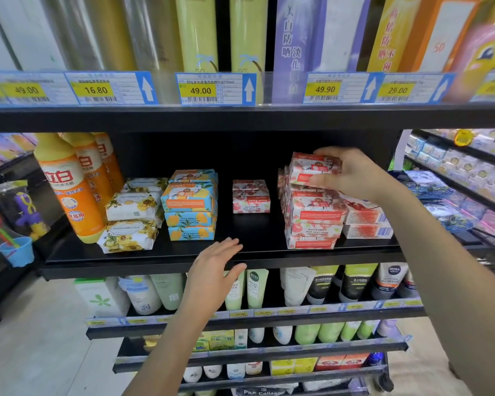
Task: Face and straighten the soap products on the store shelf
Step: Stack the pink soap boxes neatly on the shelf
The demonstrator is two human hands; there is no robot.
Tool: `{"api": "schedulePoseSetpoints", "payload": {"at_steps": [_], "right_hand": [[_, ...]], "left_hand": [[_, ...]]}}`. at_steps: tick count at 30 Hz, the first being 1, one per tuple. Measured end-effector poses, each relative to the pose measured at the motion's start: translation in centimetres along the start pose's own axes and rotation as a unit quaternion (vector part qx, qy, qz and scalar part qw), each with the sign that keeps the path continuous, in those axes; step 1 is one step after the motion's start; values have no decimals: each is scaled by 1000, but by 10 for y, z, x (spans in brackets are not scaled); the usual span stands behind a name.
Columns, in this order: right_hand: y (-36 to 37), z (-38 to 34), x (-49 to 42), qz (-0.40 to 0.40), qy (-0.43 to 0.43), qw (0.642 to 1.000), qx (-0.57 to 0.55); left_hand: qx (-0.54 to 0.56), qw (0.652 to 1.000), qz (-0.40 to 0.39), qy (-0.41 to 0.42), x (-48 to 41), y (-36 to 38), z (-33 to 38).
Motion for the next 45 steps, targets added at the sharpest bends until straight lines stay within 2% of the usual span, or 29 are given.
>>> {"api": "schedulePoseSetpoints", "payload": {"at_steps": [7,16,22,27,34,45], "right_hand": [[5,20,-35,-55,26,997,46],[8,18,-34,-59,38,994,79],[22,-27,-14,24,-60,986,153],[61,-72,-11,-27,-119,973,198],[100,-97,-54,-121,-59,947,291],[133,-98,-107,-159,22,874,460]], "left_hand": [[6,1000,9,5,1,3,-2],[7,1000,17,7,1,6,-8],[5,1000,16,4,2,6,-9],[4,1000,22,7,2,2,-8],[-5,1000,24,5,8,-8,-19],[12,999,33,-13,6,-5,-23]]}}
Point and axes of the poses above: each hand's wrist, its own x-axis away from the middle knuckle, its own y-axis out of the palm, z = x × y, the point moved 5 cm from there along -x, towards the middle knuckle, and after that the axes turned 14 degrees about y, right-handed, at the moved point
